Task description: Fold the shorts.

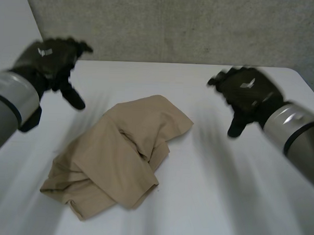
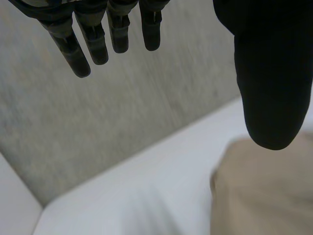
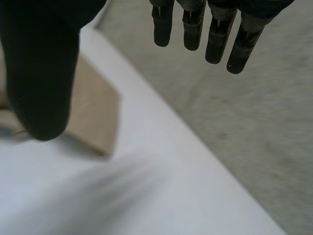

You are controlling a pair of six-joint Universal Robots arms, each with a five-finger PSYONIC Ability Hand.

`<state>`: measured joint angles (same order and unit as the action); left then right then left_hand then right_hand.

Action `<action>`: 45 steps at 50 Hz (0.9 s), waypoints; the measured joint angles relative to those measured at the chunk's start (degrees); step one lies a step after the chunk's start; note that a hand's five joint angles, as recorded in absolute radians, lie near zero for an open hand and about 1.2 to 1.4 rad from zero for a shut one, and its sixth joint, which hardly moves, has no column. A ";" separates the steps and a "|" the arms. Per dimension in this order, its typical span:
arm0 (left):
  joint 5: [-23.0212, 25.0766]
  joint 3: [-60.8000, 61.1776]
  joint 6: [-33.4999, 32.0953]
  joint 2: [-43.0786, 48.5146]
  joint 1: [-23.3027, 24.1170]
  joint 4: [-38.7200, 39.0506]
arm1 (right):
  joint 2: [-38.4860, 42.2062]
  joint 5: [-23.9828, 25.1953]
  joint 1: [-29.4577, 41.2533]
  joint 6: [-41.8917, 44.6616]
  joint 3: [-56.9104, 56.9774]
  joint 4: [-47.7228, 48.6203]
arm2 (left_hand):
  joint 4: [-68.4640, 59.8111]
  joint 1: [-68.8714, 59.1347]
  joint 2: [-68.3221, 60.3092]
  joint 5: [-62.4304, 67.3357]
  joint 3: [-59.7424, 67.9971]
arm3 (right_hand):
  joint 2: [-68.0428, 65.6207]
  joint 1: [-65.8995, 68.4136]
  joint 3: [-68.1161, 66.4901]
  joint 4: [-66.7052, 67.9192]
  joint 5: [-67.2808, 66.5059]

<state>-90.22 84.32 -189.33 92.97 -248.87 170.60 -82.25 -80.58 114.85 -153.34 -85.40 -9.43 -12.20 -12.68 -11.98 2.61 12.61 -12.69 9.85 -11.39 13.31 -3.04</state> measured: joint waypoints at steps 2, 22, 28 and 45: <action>-0.21 1.52 -1.14 0.32 -0.36 -0.01 | 0.75 0.43 1.08 1.11 -0.94 0.14 | 0.00 0.00 0.00 0.00 0.00 | 0.00 0.00 0.00 0.00 0.00; -1.00 19.43 -2.88 4.83 -12.03 3.53 | 18.25 7.09 19.06 1.96 -3.71 18.07 | 0.00 0.00 -0.09 0.01 0.00 | 0.00 -0.01 0.00 0.00 0.00; -0.83 20.42 -2.79 7.80 -12.47 4.22 | 21.81 7.61 20.48 2.32 -2.74 21.21 | 0.00 0.00 -0.10 0.04 0.00 | -6.89 6.38 -7.00 5.92 -5.95; -0.80 20.39 -1.22 9.70 -7.91 4.54 | 18.54 0.15 17.99 -5.38 -0.44 25.59 | -1.97 -1.92 -2.08 1.82 1.70 | -54.78 45.88 -56.00 54.69 -53.16</action>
<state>-91.02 104.70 -190.55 102.66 -256.79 175.14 -63.71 -80.42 132.84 -158.71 -85.84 16.16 -14.18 -14.60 -14.05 4.43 14.31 -67.47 55.73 -67.38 67.99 -56.20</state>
